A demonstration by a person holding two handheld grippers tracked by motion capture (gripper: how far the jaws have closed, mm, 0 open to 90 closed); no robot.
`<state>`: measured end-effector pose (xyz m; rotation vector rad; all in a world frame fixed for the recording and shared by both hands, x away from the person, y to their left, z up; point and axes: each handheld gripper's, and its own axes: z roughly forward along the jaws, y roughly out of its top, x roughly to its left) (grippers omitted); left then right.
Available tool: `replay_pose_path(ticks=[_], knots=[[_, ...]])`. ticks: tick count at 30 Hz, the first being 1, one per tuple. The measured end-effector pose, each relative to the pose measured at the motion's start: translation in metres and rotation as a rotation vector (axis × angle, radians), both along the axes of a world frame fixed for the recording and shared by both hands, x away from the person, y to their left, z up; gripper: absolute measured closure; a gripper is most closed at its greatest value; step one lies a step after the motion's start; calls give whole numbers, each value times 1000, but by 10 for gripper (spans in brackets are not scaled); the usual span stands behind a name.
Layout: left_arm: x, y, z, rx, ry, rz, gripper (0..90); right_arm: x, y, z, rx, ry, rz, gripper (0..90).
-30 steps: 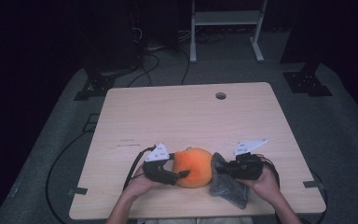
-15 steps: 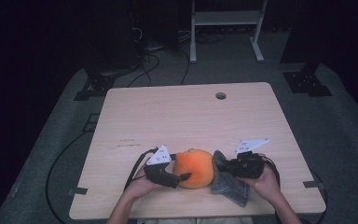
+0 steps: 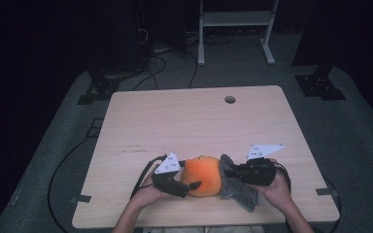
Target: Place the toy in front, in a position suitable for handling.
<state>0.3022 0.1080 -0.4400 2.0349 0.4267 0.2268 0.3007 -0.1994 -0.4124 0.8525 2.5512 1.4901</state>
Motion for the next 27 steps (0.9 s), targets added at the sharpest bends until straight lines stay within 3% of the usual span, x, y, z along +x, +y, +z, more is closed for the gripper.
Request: replay_pose_path(ticks=[1,3,8,9,12,13,16,20,22,26,27], knots=[[0,-1,0,-3,-3,-2,184,-2,2,4,12,-11,10,774],[-1,0,0,0,-14,-9,183,-5,9,6,-27,-33,31,774],[0,-1,-1,-11,-8,1,182,0,5,-5,-121,9,12,777],[0,-2,0,-3,-11,3,180,-1,4,-3,-116,1,10,777],[-2,-6,1,2,-26,1,180,-9,9,12,-16,-30,68,777],[-3,-7,2,11,-37,-2,180,-11,12,15,-17,-45,77,775],[-6,-8,5,44,-72,-4,180,-15,24,11,-71,-65,100,770],[-7,-11,7,47,-71,7,182,-8,13,3,-140,-36,61,774],[-8,-12,6,47,-76,1,183,-10,8,1,-180,-48,45,778],[-12,-18,8,68,-108,-11,184,-20,11,18,-31,-65,103,778],[-14,-20,9,72,-116,-14,184,-21,14,21,-17,-78,113,778]])
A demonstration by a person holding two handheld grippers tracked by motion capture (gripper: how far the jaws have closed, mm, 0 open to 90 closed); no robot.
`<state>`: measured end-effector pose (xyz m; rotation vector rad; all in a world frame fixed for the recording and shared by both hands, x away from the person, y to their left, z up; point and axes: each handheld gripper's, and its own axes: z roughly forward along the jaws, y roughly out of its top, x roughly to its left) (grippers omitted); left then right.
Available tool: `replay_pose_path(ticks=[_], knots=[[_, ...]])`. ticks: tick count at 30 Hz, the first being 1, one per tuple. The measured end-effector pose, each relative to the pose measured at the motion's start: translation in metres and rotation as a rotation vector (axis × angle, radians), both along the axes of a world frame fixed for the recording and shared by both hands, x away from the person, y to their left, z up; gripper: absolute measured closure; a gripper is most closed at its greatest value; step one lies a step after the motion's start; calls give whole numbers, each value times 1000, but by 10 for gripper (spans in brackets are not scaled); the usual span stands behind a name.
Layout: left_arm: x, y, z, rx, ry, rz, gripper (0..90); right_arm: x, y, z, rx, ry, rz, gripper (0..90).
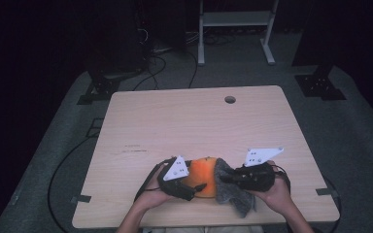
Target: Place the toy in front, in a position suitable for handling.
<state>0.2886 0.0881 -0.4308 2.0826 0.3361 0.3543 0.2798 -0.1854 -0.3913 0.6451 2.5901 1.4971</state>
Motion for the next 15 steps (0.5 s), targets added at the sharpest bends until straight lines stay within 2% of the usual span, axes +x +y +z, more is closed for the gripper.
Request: replay_pose_path(ticks=[2,3,6,8,11,12,14,15], knots=[[-1,-1,1,12,-9,-1,184,-2,7,3,-15,-24,7,774],[-1,0,2,12,-9,-1,185,-1,9,-1,-49,-26,-1,774],[0,0,2,-6,8,12,188,6,3,-15,-98,1,-30,777],[0,0,2,-6,10,20,188,7,-2,-14,-116,0,-63,777],[-2,-3,2,-5,-3,6,187,1,-1,-3,-34,-12,-36,775],[-3,-5,1,-10,-8,-1,187,-2,2,1,-21,-26,-23,773],[-5,-6,1,-9,-17,-10,187,-5,11,5,-31,-44,-16,770],[-4,-6,1,-12,-12,-9,187,-5,14,5,-61,-59,-20,770]])
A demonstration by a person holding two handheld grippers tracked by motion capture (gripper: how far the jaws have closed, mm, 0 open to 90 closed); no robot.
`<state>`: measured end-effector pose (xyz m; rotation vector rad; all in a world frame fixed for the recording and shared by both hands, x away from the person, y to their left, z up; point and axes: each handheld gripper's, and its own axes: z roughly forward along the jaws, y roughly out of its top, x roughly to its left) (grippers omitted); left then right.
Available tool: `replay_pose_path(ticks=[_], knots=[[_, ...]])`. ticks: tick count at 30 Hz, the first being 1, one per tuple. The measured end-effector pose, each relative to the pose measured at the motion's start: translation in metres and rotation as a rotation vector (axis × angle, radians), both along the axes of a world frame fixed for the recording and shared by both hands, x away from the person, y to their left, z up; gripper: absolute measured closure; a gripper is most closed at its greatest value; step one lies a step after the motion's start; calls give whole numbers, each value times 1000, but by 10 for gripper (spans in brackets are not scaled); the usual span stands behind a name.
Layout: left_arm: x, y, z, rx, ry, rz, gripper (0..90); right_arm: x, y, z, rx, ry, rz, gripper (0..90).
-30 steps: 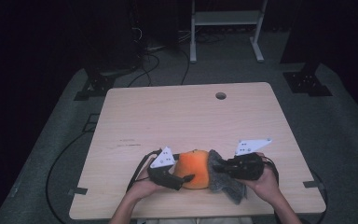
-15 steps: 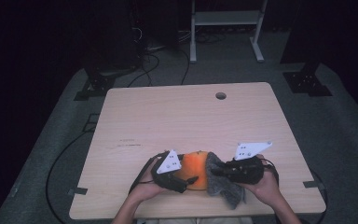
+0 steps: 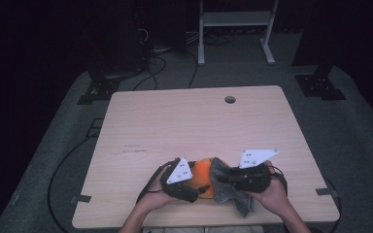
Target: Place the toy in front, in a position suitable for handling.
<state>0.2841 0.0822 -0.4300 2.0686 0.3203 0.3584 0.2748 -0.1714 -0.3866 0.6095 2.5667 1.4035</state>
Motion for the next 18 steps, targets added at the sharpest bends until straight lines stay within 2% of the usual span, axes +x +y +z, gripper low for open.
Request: replay_pose_path(ticks=[2,5,7,9,10,13,15,18], knots=[[2,3,0,-8,12,1,190,2,1,-4,-15,5,-3,773],[5,7,-1,-35,46,17,199,11,-10,-13,-29,56,-26,773],[5,6,-1,-35,46,24,200,13,-17,-15,-26,80,-51,773],[3,2,-1,-17,25,19,197,10,-16,-12,-1,67,-43,774],[1,0,0,-8,9,15,196,7,-11,-7,21,57,-21,774],[-4,-5,2,29,-31,-1,190,0,1,0,24,24,23,772],[-4,-4,2,31,-29,-8,188,-1,6,0,-11,8,21,771],[-1,1,0,13,-5,-3,193,7,-3,-8,-28,42,3,775]])
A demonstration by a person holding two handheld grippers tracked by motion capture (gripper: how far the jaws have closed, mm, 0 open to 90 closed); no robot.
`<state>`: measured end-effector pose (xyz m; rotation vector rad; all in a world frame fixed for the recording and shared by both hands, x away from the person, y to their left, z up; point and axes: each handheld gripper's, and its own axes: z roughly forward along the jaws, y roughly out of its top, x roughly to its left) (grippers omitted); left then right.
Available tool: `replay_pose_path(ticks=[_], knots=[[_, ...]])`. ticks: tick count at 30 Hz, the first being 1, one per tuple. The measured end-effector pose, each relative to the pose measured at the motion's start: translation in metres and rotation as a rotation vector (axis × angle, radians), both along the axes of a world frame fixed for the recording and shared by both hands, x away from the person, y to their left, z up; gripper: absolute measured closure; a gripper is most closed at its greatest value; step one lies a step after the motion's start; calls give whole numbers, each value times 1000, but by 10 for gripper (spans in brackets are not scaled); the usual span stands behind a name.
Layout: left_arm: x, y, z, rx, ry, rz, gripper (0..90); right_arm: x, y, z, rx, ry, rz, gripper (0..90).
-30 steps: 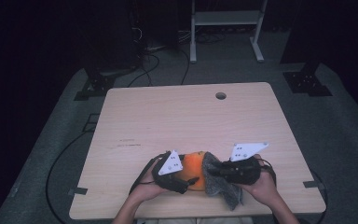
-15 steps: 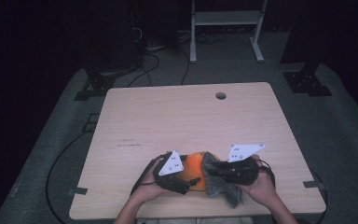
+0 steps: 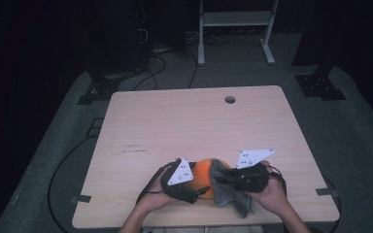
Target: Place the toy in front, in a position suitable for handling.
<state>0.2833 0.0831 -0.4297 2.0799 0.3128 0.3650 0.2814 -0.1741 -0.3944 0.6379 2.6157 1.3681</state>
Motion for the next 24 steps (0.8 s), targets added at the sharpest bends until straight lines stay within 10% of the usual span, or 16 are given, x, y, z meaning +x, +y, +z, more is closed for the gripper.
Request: replay_pose_path(ticks=[7,14,21,24], knots=[[-4,-4,1,22,-32,-22,184,1,-10,3,28,-3,-47,774],[8,4,3,-108,134,10,167,5,-11,-7,25,44,-39,775],[-7,-5,5,5,-22,-70,296,-11,2,13,79,-38,-7,777],[-5,-1,6,14,-10,-65,289,-7,3,7,61,-35,-9,779]])
